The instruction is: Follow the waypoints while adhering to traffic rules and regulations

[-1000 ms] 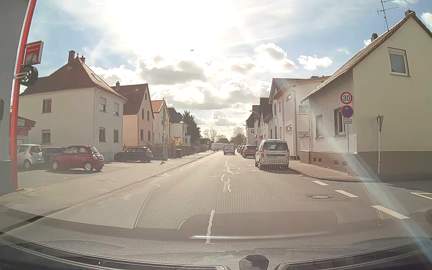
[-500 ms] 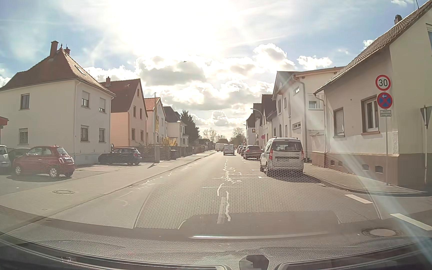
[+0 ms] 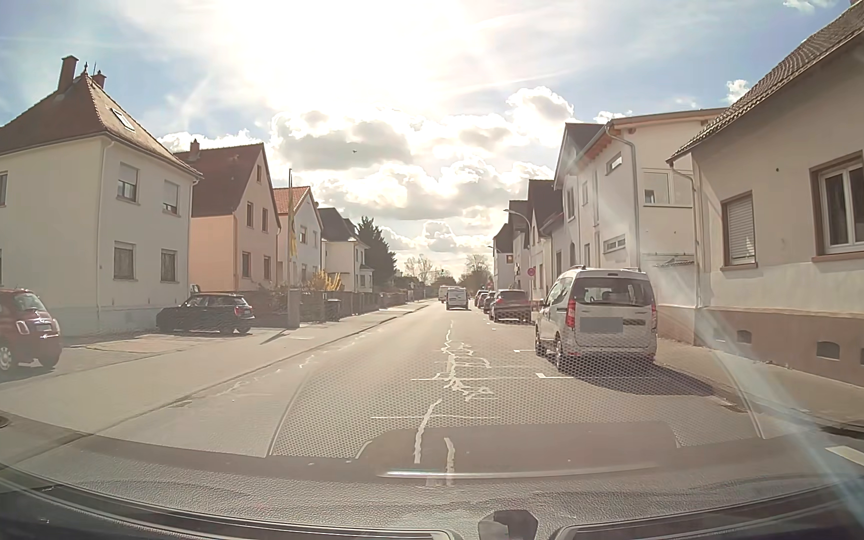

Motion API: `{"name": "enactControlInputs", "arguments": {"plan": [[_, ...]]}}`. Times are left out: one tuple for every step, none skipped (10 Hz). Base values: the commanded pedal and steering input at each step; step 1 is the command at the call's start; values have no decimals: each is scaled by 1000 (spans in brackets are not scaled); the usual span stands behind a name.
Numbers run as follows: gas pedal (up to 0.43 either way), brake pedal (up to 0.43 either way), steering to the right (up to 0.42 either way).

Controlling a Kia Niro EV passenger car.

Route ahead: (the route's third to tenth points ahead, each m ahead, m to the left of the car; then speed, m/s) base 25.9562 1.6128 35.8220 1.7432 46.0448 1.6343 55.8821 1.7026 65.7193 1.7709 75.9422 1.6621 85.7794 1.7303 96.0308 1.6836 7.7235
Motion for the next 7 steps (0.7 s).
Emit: {"name": "enactControlInputs", "arguments": {"plan": [[28, 0, -2], [28, 0, -3], [28, 0, -3], [28, 0, -3], [28, 0, -3], [39, 0, -3], [47, 0, -3]]}}
